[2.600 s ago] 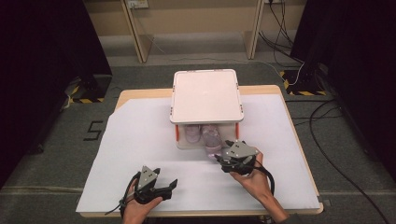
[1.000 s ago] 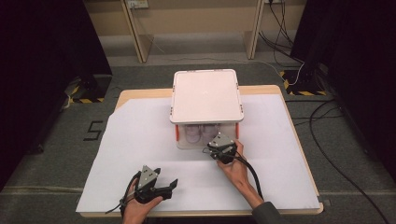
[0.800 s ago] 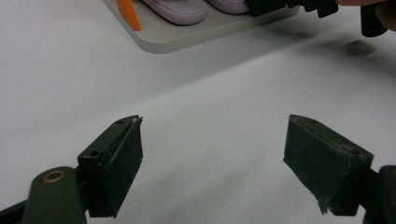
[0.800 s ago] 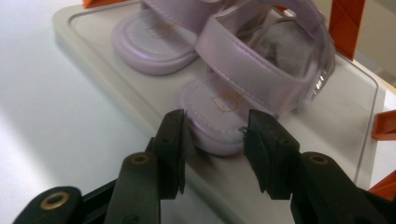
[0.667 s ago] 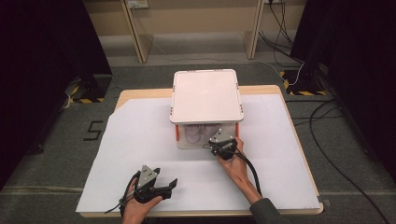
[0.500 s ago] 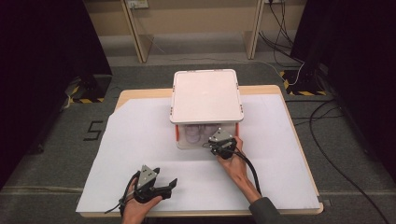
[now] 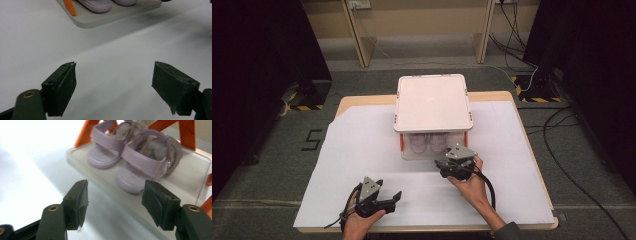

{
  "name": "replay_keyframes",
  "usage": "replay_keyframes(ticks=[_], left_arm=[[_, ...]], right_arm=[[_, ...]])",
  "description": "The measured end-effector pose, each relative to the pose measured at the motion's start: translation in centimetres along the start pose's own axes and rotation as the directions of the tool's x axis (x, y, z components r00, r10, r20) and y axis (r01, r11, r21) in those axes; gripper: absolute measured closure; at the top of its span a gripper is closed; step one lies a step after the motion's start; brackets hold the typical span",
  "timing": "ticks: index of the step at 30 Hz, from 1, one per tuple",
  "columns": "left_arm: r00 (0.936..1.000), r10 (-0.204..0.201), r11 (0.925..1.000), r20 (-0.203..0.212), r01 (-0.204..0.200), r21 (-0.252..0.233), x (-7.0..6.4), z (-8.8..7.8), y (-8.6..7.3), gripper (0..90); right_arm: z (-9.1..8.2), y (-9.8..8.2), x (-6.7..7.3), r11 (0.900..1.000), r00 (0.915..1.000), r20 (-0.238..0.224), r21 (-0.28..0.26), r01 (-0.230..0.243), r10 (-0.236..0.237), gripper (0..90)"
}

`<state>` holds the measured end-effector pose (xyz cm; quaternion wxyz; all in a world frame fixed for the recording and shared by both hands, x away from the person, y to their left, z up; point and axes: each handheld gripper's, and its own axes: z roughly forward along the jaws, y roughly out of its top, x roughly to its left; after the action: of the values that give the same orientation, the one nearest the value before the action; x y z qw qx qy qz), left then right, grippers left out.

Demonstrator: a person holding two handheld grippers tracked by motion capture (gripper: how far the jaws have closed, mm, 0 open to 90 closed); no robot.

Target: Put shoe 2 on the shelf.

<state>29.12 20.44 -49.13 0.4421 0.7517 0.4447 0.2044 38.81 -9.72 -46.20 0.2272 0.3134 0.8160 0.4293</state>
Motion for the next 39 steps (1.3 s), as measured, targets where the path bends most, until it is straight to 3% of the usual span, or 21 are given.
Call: replay_keyframes(ticks=[10, 20, 29, 39], left_arm=[[1.0000, 0.000, 1.0000, 0.000, 0.000, -0.001, 0.1, 0.0, 0.0, 19.2], [1.0000, -0.004, 1.0000, 0.005, 0.004, -0.001, 0.1, -0.1, 0.0, 19.2], [0.9999, -0.005, 1.0000, 0.011, 0.005, -0.007, 0.0, -0.1, 0.0, 19.3], [0.9992, -0.030, 0.9995, 0.027, 0.030, -0.005, -0.1, -0.3, -0.1, 17.3]], right_arm=[[-3.0, -1.4, 0.4, 0.994, 0.9905, -0.093, -0.034, -0.105, 0.101, 27.6], [-5.8, -3.4, 0.1, 0.989, 0.9834, -0.116, -0.042, -0.145, 0.139, 22.6], [-7.8, -5.4, -0.2, 0.980, 0.9721, -0.139, -0.040, -0.196, 0.189, 19.0], [-9.5, -6.9, 0.0, 0.976, 0.9690, -0.137, -0.042, -0.213, 0.206, 17.9]])
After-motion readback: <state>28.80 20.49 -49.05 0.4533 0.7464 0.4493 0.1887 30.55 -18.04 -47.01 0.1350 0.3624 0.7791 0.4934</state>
